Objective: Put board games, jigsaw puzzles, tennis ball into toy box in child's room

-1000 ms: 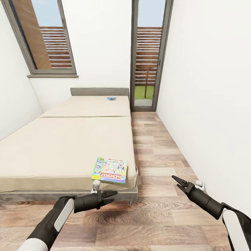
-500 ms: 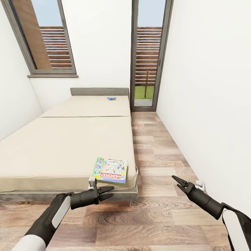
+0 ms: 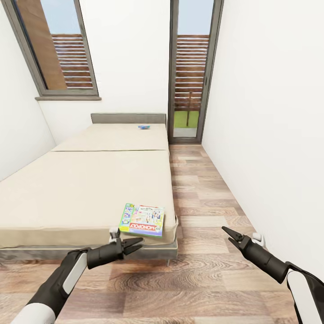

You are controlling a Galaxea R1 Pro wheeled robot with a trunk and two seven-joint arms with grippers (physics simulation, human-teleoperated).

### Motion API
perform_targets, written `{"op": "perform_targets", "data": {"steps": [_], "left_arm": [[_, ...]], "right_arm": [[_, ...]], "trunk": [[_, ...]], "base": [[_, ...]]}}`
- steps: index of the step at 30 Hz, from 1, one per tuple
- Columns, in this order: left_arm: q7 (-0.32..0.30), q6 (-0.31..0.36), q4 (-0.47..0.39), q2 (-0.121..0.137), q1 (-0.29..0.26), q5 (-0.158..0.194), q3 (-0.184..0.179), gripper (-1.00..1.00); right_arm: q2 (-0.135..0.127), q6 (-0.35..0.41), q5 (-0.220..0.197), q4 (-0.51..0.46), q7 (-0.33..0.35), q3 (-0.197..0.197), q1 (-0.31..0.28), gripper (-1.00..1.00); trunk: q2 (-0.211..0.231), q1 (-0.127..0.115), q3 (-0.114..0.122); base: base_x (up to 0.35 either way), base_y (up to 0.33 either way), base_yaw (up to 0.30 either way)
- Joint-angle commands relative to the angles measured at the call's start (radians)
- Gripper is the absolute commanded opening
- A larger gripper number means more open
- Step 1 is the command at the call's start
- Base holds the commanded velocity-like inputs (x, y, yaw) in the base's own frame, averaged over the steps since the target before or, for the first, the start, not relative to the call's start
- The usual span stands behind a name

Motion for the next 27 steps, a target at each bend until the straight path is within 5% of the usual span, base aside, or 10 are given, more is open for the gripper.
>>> {"op": "perform_targets", "data": {"steps": [1, 8, 12, 27], "left_arm": [[0.002, 0.005, 0.000, 0.001, -0.001, 0.006, 0.007, 1.00], [0.013, -0.011, 0.006, 0.000, 0.000, 0.001, 0.121, 1.00], [0.016, -0.036, 0.010, -0.001, 0.001, 0.000, 0.150, 1.00], [0.019, -0.054, 0.017, -0.012, 0.001, 0.000, 0.159, 1.00]], "right_arm": [[0.000, 0.006, 0.001, 0.000, 0.003, -0.002, -0.001, 1.00], [0.000, 0.006, 0.001, 0.000, 0.003, -0.002, -0.001, 1.00], [-0.001, 0.006, 0.001, 0.000, 0.003, -0.002, -0.001, 1.00], [-0.001, 0.006, 0.002, 0.001, 0.003, -0.003, -0.001, 1.00]], "trunk": [[0.000, 0.000, -0.001], [0.000, 0.000, -0.001], [0.000, 0.000, -0.001], [0.000, 0.000, -0.001]], "base": [[0.000, 0.000, 0.000], [0.000, 0.000, 0.000], [0.000, 0.000, 0.000], [0.000, 0.000, 0.000]]}}
